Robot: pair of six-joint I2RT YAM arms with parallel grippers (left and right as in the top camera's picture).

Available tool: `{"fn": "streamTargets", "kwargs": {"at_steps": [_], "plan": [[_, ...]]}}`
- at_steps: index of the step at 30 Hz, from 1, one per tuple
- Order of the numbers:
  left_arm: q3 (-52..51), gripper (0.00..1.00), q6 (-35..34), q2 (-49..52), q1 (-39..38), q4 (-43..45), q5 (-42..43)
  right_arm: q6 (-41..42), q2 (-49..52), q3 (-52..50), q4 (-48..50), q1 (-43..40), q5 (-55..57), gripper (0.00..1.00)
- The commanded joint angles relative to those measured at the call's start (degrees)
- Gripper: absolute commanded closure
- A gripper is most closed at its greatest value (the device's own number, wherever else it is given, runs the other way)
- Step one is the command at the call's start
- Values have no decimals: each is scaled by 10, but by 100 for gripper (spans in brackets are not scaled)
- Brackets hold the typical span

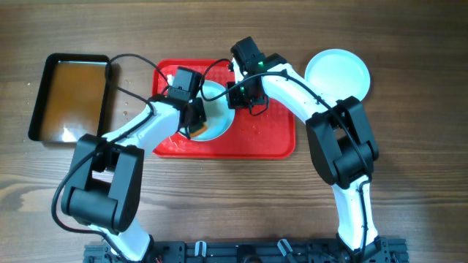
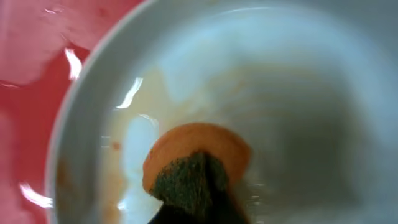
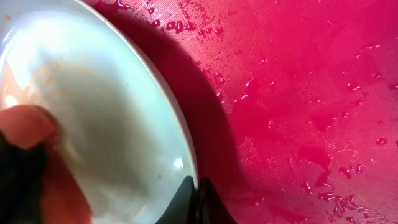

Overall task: Clean dirty plates on tray and stack at the side
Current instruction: 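Scrub the plate held by the right gripper with the left sponge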

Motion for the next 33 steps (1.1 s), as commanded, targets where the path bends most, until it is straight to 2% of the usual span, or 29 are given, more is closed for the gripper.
{"fn": "streamTargets", "kwargs": {"at_steps": [1, 7, 12, 15, 17, 20, 22, 23, 24, 29, 33], "plan": [[-8, 96, 68, 16, 3, -27, -168, -2, 12, -7, -5, -4, 13, 96], [-6, 96, 155, 16, 1, -5, -306, -1, 12, -7, -2, -4, 13, 96], [-6, 96, 260, 16, -34, 102, -496, 5, 12, -7, -1, -4, 14, 96], [-6, 96, 259, 12, -51, 137, -521, 5, 12, -7, -3, -4, 15, 96], [-6, 96, 221, 5, -53, 135, -508, 5, 12, -7, -3, -4, 15, 96], [-6, 96, 110, -21, -45, 83, -353, 5, 12, -7, -2, -4, 15, 96], [-6, 96, 39, -34, -25, 62, -185, 5, 12, -7, -2, -4, 15, 96], [-6, 96, -3, -35, -1, 64, -61, 5, 12, -7, -2, -4, 15, 96], [-6, 96, -24, -35, 18, 64, 3, 5, 12, -7, -2, -4, 15, 96], [-6, 96, -33, -35, 68, 64, 187, 3, 12, -7, 1, -4, 15, 96], [-6, 96, -34, -35, 82, 67, 281, 3, 12, -7, 0, -4, 15, 96]]}}
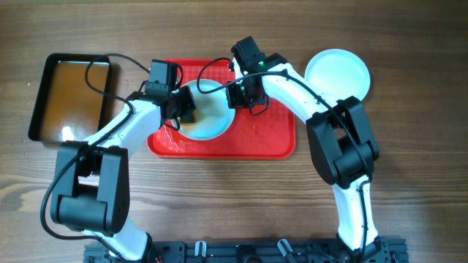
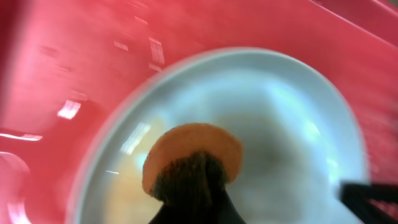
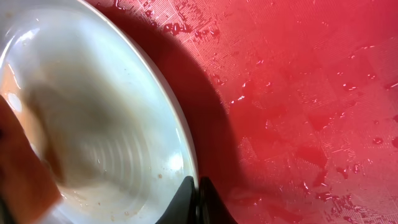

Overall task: Clean dirty plates on tray and stack at the side
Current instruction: 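Scrub the plate held by the right gripper with the left sponge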

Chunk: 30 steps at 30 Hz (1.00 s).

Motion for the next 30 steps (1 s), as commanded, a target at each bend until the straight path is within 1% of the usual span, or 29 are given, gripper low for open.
{"fn": "streamTargets", "kwargs": {"at_steps": [1, 2, 7, 8, 12, 13, 17, 18, 20, 21, 22, 26, 30], "plan": [[-1, 96, -14, -13, 15, 4, 151, -1, 12, -7, -1, -2, 15, 96], [-1, 96, -23, -14, 22, 3, 165, -1, 12, -7, -1, -2, 15, 96], [-3, 96, -29, -9, 25, 2, 158, -1, 12, -7, 0, -2, 15, 96], [-4, 96, -29, 1, 19, 2, 146, -1, 12, -7, 0, -2, 13, 96], [-4, 96, -29, 45, 11, 6, 145, 1, 12, -7, -2, -2, 13, 96], [-4, 96, -29, 56, 11, 6, 131, 1, 12, -7, -2, -2, 13, 96], [-5, 96, -20, 71, 11, -23, -65, 0, 12, -7, -6, -2, 13, 96], [-5, 96, -7, 71, 11, -26, -96, 1, 12, -7, -6, -2, 13, 96], [-5, 96, 55, 70, 11, -27, -159, 0, 12, -7, -6, -2, 13, 96], [-5, 96, 70, 67, 11, -27, -186, 0, 12, -7, -6, -2, 13, 96], [-5, 96, 71, 61, 11, -27, -219, 0, 12, -7, -6, -2, 13, 96], [-5, 96, 71, 11, 11, -17, -284, 1, 12, -7, -6, -2, 13, 96], [-5, 96, 71, -90, 11, -14, -339, -1, 12, -7, -8, -2, 13, 95]]}}
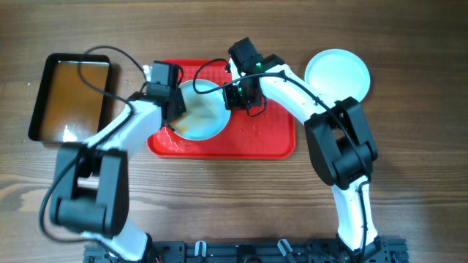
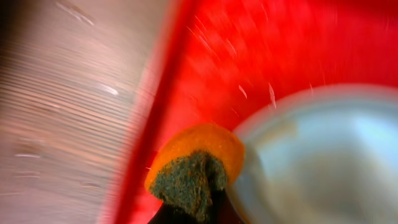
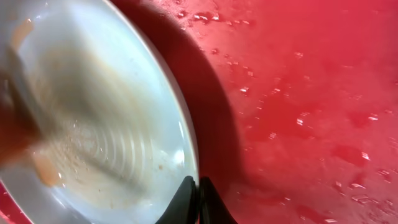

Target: Clean dirty plates on tray and stack at the side

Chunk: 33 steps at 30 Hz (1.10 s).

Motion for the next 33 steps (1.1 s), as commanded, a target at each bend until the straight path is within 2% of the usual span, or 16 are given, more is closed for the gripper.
{"fn": "streamTargets", "kwargs": {"at_steps": [1, 6, 8, 9, 10, 12, 15, 18, 21, 23, 24, 27, 29, 33], "plan": [[-2, 96, 12, -110, 14, 2, -123, -2, 12, -7, -7, -9, 27, 96], [-2, 96, 7, -216, 50, -4, -122, -17, 9, 2, -18, -9, 23, 96], [-2, 96, -5, -241, 99, -24, -51, -34, 0, 31, -44, -9, 43, 96], [-2, 96, -33, -249, 142, -41, 13, -35, -7, 47, -58, -9, 64, 96], [-2, 96, -59, -249, 212, -61, 126, -50, -19, 78, -83, -6, 93, 96], [-2, 96, -60, -245, 294, -80, 248, -61, -38, 111, -112, 3, 165, 96], [-2, 96, -61, -244, 378, -103, 278, -102, -63, 160, -152, 26, 283, 96], [-2, 96, -93, -243, 438, -97, 351, -166, -101, 170, -140, 75, 485, 96], [-2, 96, -92, -243, 457, -96, 360, -254, -116, 170, -98, 134, 693, 96], [-2, 96, -92, -243, 457, -96, 360, -391, -116, 170, -29, 184, 842, 96], [-2, 96, -92, -243, 457, -98, 360, -442, -116, 170, 6, 203, 881, 96], [-3, 96, -92, -243, 457, -98, 360, -576, -116, 170, 108, 249, 951, 95], [-3, 96, -92, -243, 457, -98, 360, -630, -116, 170, 154, 272, 963, 96], [-4, 96, -83, -240, 457, -98, 360, -641, -116, 170, 194, 291, 962, 96]]}}
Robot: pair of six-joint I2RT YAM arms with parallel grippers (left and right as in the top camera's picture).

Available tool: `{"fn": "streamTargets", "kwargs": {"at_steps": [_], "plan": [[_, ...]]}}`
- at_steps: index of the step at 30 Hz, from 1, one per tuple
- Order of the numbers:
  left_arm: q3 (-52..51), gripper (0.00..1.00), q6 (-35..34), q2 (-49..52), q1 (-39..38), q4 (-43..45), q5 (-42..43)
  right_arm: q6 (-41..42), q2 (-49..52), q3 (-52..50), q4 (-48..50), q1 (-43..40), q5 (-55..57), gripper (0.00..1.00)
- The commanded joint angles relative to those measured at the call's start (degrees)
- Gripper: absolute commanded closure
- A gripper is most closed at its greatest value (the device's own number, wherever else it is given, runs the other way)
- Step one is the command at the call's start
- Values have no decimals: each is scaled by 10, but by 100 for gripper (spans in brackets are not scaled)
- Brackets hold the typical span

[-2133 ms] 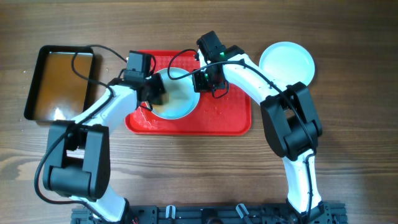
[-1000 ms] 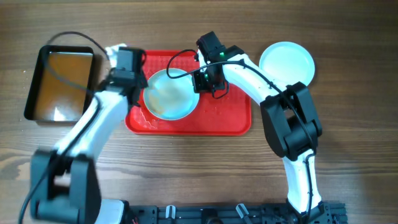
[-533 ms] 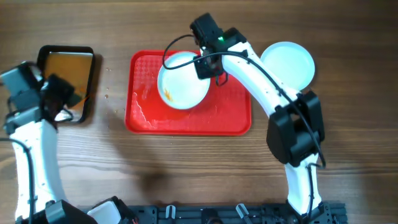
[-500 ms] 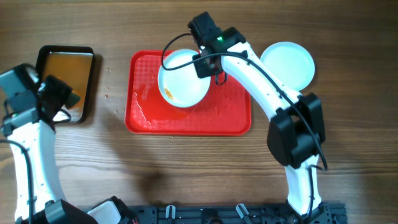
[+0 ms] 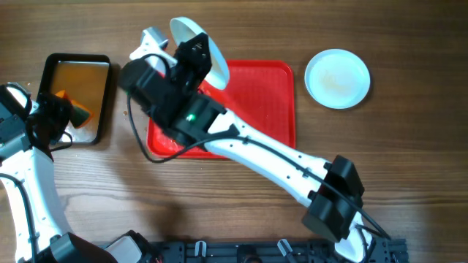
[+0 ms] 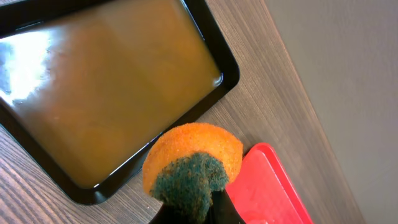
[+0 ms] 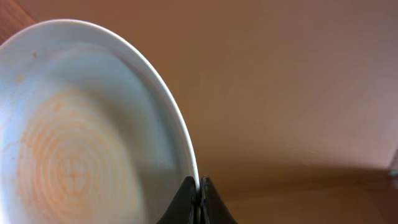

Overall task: Clean dirty plates on tray and stack at the side
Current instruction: 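Lift the plate with the right gripper and stack it on the pile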

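My right gripper [image 7: 199, 186] is shut on the rim of a white plate [image 7: 81, 137] marked with faint orange rings. In the overhead view the plate [image 5: 199, 45] is held tilted, high above the far left corner of the red tray [image 5: 259, 95], with the right gripper [image 5: 191, 62] under it. My left gripper [image 6: 193, 208] is shut on an orange and green sponge [image 6: 193, 163]. It hangs at the near right corner of the black basin [image 5: 62, 80], where the sponge [image 5: 71, 104] shows orange. A second white plate [image 5: 337, 78] lies on the table to the right.
The black basin [image 6: 106, 81] holds brownish water. The red tray's corner [image 6: 273, 186] lies just beyond it. The raised right arm [image 5: 241, 142] crosses over the red tray's left half and hides part of it. Bare wooden table [image 5: 219, 212] surrounds everything.
The right gripper has raised the plate off the red tray, high up and to the left. The left gripper has carried the sponge from the tray's left edge over to the black basin.
The sponge was pressed inside the plate on the red tray while the right gripper pinched the rim. It then sat on the plate's left part, then at its left rim by the tray's edge. Now the plate is in the air and the sponge over the basin.
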Motion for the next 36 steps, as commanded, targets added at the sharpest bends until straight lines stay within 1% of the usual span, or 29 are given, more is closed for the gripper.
{"fn": "streamTargets", "kwargs": {"at_steps": [1, 2, 4, 6, 7, 8, 9, 10, 11, 13, 14, 15, 17, 19, 21, 24, 26, 28, 30, 33, 36], "plan": [[-3, 96, 3, 3, 2, 2, 13, -44, -14, 9, 11, 3, 40, 96], [-3, 96, 3, 6, 2, 2, 13, -38, -14, 9, 11, 2, 40, 96], [-3, 96, 3, 10, 2, 2, 13, 16, -14, 9, 9, -3, 33, 96], [-3, 96, 3, 12, 2, 2, 13, 116, -14, 9, -19, -20, 24, 96], [-3, 96, 3, 12, 2, 2, 13, 163, -14, 9, -41, -29, 15, 96], [-3, 96, 3, 12, 2, 2, 13, 230, -14, 9, -80, -42, -7, 96], [-3, 96, 3, 12, 2, 2, 13, 315, -14, 9, -146, -60, -84, 96], [-3, 96, 3, 12, 2, 2, 13, 369, -15, 9, -198, -76, -182, 96], [-3, 96, 3, 12, 2, 2, 13, 432, -17, 9, -252, -102, -328, 96], [-3, 96, 3, 12, 2, 2, 13, 542, -21, 9, -304, -167, -516, 96], [-3, 96, 3, 12, 2, 2, 13, 592, -22, 9, -318, -212, -588, 96], [-3, 96, 3, 12, 2, 2, 13, 607, -22, 9, -322, -236, -628, 96], [-3, 96, 3, 12, 2, 2, 13, 604, -22, 9, -326, -325, -769, 96], [-3, 96, 3, 14, 2, 2, 13, 603, -22, 9, -337, -400, -842, 96], [-3, 96, 3, 14, 2, 2, 13, 604, -22, 8, -354, -478, -878, 96], [-6, 96, 3, 14, 2, 4, 13, 604, -22, -8, -373, -598, -880, 96], [-8, 96, 3, 14, 2, 5, 13, 601, -22, -43, -379, -668, -878, 96], [-9, 96, 3, 14, 2, 11, 13, 602, -22, -86, -362, -713, -878, 96], [-9, 96, 3, 14, 2, 13, 13, 612, -22, -151, -315, -754, -878, 96], [-9, 96, 3, 14, 2, 13, 13, 614, -22, -209, -256, -770, -878, 96], [-9, 96, 3, 14, 2, 13, 13, 614, -22, -240, -220, -765, -879, 96]]}}
